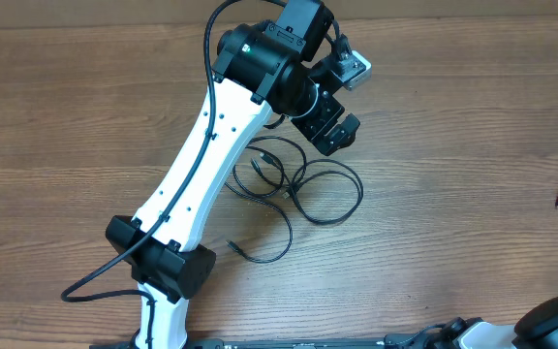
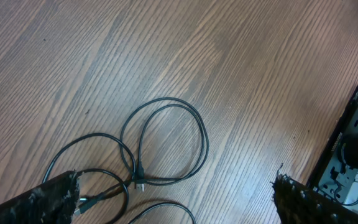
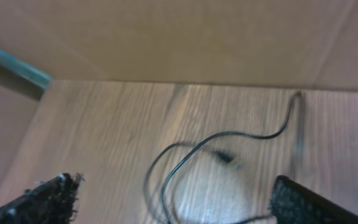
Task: Untangle cables
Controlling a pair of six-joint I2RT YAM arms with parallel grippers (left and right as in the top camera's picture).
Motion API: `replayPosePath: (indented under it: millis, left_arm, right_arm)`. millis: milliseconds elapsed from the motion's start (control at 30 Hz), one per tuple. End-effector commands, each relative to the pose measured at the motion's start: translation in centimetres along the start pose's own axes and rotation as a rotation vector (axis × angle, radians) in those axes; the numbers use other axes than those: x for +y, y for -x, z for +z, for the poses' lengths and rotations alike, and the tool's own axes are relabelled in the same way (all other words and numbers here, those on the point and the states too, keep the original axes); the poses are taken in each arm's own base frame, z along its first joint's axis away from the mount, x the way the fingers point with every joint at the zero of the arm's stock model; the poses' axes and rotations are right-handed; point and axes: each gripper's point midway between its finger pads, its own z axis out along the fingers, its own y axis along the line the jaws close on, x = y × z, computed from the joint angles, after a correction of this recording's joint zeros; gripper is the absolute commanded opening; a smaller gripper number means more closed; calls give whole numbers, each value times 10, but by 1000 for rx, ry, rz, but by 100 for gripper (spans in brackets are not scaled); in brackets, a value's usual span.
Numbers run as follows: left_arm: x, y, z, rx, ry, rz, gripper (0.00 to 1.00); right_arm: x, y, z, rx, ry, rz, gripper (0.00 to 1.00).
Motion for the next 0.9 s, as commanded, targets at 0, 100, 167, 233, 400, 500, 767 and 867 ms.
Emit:
replayPosePath:
  millis: [0, 100, 167, 233, 400, 500, 767, 867]
  left_arm:
    - [-3, 5, -6, -22, 9, 8, 100]
    - [-3, 5, -6, -22, 9, 8, 100]
    - [-3, 5, -6, -22, 9, 8, 100]
    - [-3, 5, -6, -22, 9, 8, 100]
    - [2, 18, -7, -73, 37, 28, 100]
    - [4, 22, -7, -88, 43, 34, 100]
    - [8, 32, -9, -128, 68, 49, 100]
    - [19, 30, -10, -115, 131, 45, 100]
  right_arm:
    - [41, 5, -28, 3, 177, -19, 100]
    - [69, 2, -58, 1, 283, -46, 100]
    - [84, 0, -84, -12, 329, -63, 100]
    - [106, -8, -123, -28, 403, -101, 100]
    - [116, -73, -178, 156, 445, -138, 100]
    - [104, -119, -187, 318, 392, -191, 100]
    - [73, -207, -198, 666, 231, -323, 100]
    - [71, -228, -204, 741, 211, -378, 100]
